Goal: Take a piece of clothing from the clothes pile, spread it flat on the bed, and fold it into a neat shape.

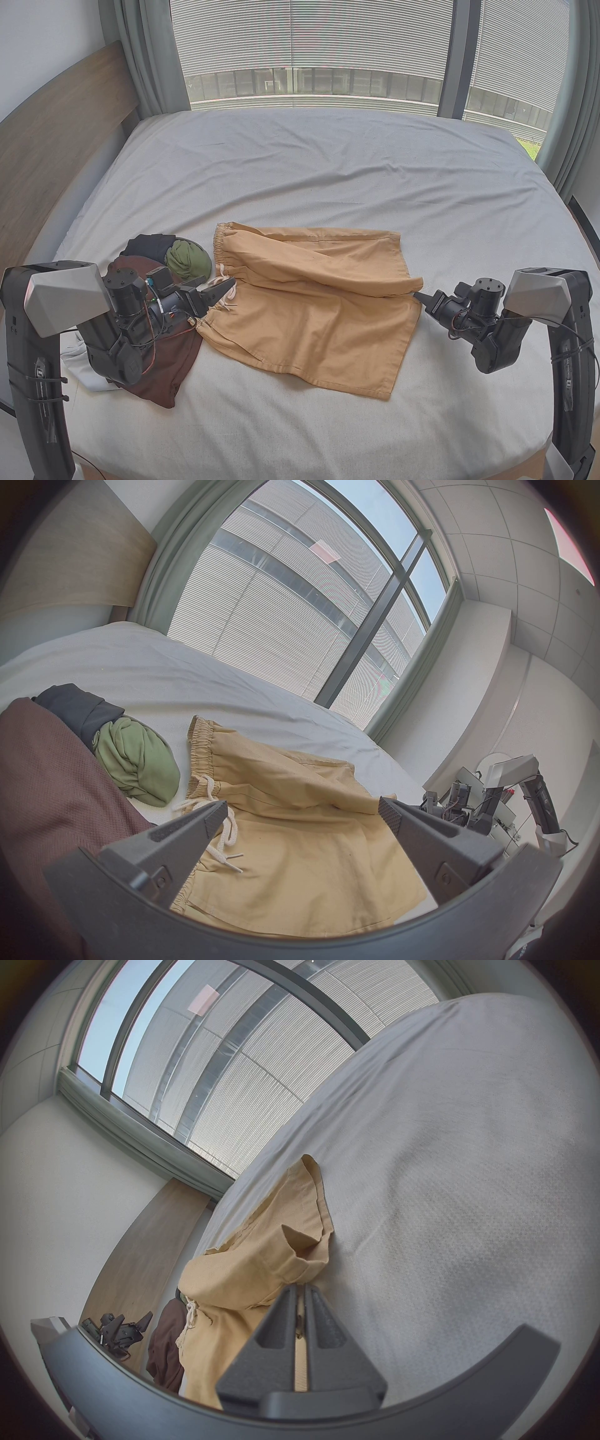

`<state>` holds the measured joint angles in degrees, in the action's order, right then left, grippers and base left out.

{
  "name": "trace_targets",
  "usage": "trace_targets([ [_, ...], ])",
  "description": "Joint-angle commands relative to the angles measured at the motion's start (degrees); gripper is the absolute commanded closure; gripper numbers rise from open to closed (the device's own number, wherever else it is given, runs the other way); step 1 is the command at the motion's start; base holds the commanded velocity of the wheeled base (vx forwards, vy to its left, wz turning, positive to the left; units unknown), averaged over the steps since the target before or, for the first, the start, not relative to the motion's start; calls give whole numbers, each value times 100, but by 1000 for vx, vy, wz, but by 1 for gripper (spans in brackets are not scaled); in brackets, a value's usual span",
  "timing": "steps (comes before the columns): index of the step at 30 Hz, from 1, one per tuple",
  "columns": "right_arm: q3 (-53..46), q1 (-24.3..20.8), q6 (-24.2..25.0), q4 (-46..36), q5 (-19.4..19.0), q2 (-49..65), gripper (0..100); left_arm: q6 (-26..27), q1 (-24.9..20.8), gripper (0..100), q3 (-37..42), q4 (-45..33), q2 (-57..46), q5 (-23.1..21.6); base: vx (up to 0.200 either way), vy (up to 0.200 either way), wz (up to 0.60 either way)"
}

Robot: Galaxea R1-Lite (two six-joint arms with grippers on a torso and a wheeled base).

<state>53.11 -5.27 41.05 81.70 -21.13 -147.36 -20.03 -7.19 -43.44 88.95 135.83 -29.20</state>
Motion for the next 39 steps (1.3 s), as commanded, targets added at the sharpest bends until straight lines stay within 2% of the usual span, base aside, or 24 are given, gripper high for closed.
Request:
trace_targets([
  [1, 76, -9, -9, 109, 12, -188, 100, -1, 7, 0, -16, 8, 5, 2, 0, 0, 0],
  [7, 24, -18, -18, 188, 3, -179, 100, -19, 104, 0, -25, 8, 5, -7, 0, 0, 0],
  [8, 24, -18, -18, 197, 12, -170, 0, -19, 113, 0, -25, 8, 5, -16, 0, 0, 0],
  [12, -38, 8, -26, 303, 12, -56, 0, -36, 218, 0, 2, -1, -4, 10, 0, 0, 0],
  [19, -434, 114, -44, 241, 3, 832, 0, -186, 403, 0, 204, -115, 32, 10, 0, 0, 0],
  [23, -899, -141, -53, 241, 3, 1588, 0, -203, 491, 0, 397, -309, 40, 28, 0, 0, 0],
  [29, -1066, -510, -62, 285, 12, 1693, 0, -212, 517, 0, 520, -739, 58, 54, 0, 0, 0],
  [35, -1084, -510, -211, 294, 12, 1649, 0, -221, 640, 0, 476, -1302, 75, 98, 0, 0, 0],
  [39, -1084, -502, -211, 294, 12, 1649, 0, -221, 667, 0, 344, -1407, 172, 142, 0, 0, 0],
])
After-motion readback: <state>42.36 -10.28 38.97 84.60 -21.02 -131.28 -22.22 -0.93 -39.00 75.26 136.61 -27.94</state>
